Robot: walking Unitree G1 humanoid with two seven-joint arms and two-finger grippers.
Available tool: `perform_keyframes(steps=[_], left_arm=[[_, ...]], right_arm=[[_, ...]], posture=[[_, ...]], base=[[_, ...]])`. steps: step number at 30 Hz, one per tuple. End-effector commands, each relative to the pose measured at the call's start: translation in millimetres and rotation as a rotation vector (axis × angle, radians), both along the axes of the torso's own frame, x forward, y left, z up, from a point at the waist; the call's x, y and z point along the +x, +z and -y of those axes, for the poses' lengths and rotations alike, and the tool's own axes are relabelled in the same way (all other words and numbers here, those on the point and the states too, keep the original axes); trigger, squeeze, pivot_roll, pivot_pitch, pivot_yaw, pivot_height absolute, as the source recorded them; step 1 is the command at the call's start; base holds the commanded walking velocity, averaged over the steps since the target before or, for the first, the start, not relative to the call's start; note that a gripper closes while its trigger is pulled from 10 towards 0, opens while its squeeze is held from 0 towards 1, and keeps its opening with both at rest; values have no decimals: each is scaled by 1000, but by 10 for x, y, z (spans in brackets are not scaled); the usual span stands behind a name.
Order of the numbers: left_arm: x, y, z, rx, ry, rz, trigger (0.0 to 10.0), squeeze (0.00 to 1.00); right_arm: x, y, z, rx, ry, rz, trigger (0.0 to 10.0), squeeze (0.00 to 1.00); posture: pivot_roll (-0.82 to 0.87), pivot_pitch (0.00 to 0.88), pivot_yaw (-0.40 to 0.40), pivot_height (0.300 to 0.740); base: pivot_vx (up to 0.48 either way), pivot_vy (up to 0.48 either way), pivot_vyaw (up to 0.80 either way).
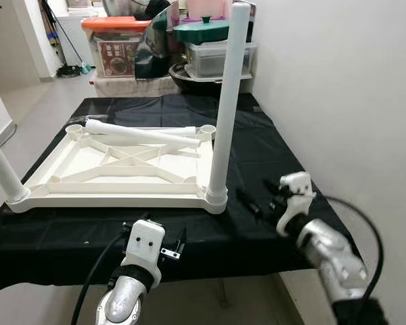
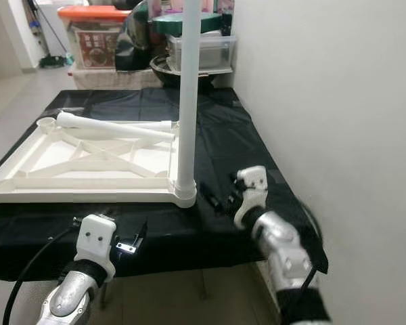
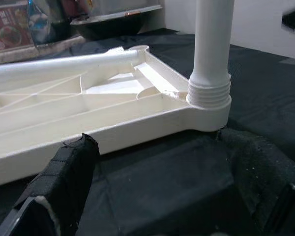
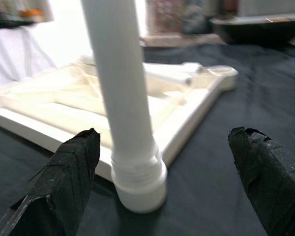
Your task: Building children table
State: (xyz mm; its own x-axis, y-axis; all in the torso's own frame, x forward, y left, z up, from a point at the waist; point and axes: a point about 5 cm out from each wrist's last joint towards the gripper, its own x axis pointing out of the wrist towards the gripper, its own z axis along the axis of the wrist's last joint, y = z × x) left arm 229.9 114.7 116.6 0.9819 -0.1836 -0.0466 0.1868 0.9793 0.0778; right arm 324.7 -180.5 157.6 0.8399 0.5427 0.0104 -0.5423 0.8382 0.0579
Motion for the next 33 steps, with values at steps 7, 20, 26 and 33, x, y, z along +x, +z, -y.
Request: perform_keyframes(steps=[7,20,26,33], left_arm=[[-83,25,0,-9,-15,-14,10000,0],[-171,61,33,-7,-28,-27,10000,0],[-202,70,48,-6,-32,-32,10000,0],[-230,80,76,-6,-39,-39,10000,0]], right_arm=[[113,98,-23,-28,218,-3,10000,0],[407,327,-55,-104,246,57,10000,0],[490,411,-81,-93,240,84,10000,0],[562,505,-195,-71,278,119,10000,0]], posture=[[93,90,-38,740],[104,119,-51,740],[105,120,-54,740],[114,120,-61,740]], base=[[0,0,0],[0,0,0],[0,0,0],[0,0,0]])
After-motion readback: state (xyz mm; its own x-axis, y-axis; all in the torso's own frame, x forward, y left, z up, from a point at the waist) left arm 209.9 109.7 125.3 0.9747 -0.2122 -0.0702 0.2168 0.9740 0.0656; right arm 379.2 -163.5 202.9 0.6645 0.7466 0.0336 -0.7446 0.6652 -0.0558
